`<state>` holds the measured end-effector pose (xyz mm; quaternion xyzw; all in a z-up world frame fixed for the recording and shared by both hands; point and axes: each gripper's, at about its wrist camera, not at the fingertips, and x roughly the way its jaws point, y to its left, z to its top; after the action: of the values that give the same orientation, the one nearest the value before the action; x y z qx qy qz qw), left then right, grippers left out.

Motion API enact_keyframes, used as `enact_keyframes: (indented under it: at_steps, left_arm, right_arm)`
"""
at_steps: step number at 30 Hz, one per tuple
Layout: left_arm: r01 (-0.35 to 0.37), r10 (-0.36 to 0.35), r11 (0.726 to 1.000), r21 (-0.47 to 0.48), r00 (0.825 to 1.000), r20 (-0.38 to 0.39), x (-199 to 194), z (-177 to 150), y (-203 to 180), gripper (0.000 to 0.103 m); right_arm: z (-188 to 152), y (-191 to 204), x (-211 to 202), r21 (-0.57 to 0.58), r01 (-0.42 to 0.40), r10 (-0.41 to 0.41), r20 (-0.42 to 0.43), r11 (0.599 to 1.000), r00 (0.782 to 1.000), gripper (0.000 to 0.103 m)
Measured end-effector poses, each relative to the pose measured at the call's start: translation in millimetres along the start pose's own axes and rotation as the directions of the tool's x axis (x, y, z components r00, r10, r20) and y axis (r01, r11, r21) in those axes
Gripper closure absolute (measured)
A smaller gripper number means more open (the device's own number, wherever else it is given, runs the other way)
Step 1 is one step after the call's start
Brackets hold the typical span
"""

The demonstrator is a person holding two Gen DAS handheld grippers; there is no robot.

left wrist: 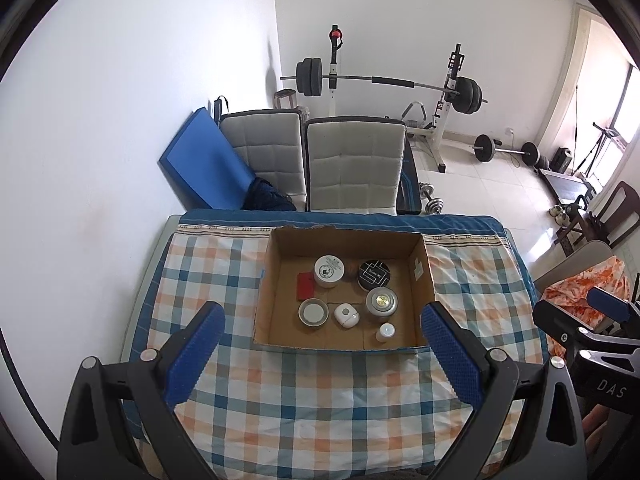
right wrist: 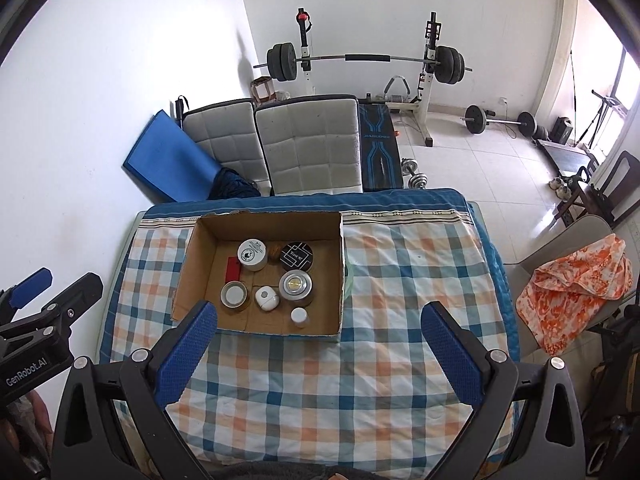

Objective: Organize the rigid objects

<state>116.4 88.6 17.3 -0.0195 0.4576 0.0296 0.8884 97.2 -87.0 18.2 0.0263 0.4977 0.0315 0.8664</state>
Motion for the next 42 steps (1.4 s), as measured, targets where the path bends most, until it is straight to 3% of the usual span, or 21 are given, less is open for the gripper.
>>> enact_keyframes:
  at_steps: [21,42]
  left_arm:
    - [0.005,-0.005,1.000,-0.005,1.000,0.025,-9,5,4,0.002]
    - [0.000,0.000,1.000,-0.001,1.000,0.018,-8,4,2,0.002]
  right_arm:
    - [3,-4,-16,-0.002,0.054,-0.053,0.044,0.999,0.998,0.000]
    - [3,-6,-14,0.002,0.050,-0.050,0.041,0.999,0.998,0.000]
